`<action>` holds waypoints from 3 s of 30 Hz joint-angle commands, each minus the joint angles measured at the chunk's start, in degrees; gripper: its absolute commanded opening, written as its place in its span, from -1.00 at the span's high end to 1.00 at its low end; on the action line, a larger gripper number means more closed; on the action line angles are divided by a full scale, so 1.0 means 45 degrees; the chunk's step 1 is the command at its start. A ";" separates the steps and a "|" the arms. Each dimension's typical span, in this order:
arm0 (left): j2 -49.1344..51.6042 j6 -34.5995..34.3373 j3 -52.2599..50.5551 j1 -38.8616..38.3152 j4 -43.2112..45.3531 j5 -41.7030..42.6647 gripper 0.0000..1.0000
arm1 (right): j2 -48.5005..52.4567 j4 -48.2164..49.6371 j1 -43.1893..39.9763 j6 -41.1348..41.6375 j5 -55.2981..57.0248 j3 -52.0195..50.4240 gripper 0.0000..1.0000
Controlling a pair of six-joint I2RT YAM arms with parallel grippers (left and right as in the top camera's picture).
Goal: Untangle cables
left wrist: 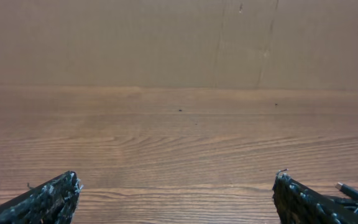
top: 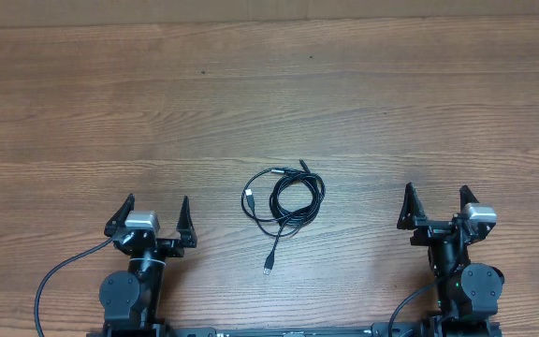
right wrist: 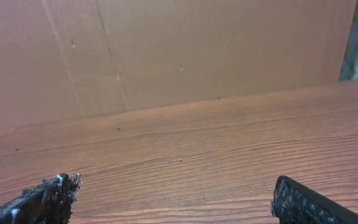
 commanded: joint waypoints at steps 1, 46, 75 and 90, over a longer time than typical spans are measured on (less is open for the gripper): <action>-0.0131 -0.0763 -0.0063 0.0126 -0.0034 -0.0087 -0.99 | -0.0024 0.0083 -0.0063 0.0049 0.0185 -0.0136 -0.99; -0.0126 -0.1569 0.1632 0.0126 -0.2701 0.2312 -0.99 | -0.0015 0.0083 -0.0063 0.0049 0.0185 -0.0136 -1.00; 0.8291 -0.1826 0.8398 0.0126 -0.7174 0.8597 -0.99 | -0.0015 0.0083 -0.0063 0.0049 0.0185 -0.0136 -1.00; 1.0744 -0.3186 0.8403 -0.0330 -0.7174 0.8631 -1.00 | -0.0015 0.0083 -0.0063 0.0049 0.0185 -0.0136 -1.00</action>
